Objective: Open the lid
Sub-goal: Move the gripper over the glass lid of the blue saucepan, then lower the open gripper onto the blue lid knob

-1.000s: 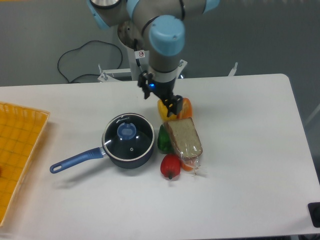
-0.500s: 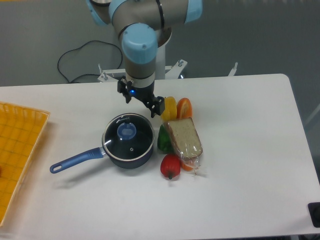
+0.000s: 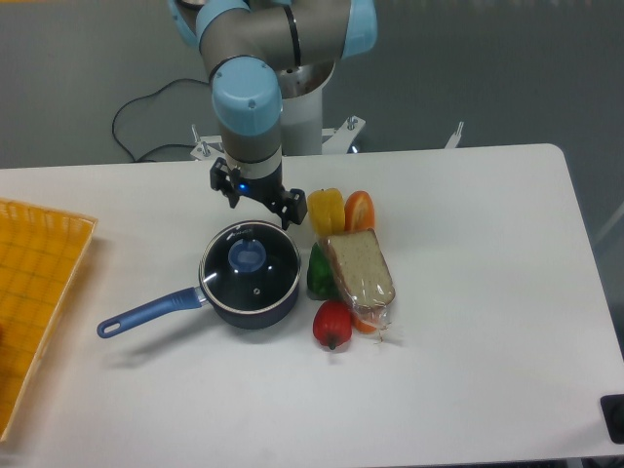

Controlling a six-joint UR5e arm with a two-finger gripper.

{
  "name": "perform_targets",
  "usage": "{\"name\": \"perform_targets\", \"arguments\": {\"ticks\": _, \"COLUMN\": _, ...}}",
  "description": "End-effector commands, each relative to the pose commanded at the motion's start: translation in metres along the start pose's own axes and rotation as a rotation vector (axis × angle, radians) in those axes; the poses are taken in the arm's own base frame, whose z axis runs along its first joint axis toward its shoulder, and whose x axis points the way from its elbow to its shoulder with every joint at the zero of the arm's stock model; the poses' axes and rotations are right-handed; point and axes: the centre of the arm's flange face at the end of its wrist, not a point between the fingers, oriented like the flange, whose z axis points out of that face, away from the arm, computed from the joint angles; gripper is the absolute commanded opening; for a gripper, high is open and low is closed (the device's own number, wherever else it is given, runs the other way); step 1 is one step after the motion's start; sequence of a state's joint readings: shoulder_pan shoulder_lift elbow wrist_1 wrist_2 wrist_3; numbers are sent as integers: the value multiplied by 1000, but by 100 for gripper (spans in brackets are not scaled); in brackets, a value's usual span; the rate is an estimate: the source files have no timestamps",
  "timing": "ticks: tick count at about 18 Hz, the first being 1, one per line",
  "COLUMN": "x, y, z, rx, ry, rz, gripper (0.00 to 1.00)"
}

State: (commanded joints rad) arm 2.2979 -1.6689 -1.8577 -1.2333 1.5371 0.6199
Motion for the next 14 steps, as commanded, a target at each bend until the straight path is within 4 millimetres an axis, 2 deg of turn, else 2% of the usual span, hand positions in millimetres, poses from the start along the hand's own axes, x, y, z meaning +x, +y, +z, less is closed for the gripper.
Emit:
{"name": "perform_targets", "arguments": {"ticks": 7, "x": 0, "y": -21, "z": -2, "rx": 9, "ry": -5, "rz": -84, "gripper": 100}}
{"name": "perform_targets", "arguments": {"ticks": 14, "x": 0, "y": -40, "z": 9, "rx": 37, "ry": -23, "rz": -137, "gripper": 100}}
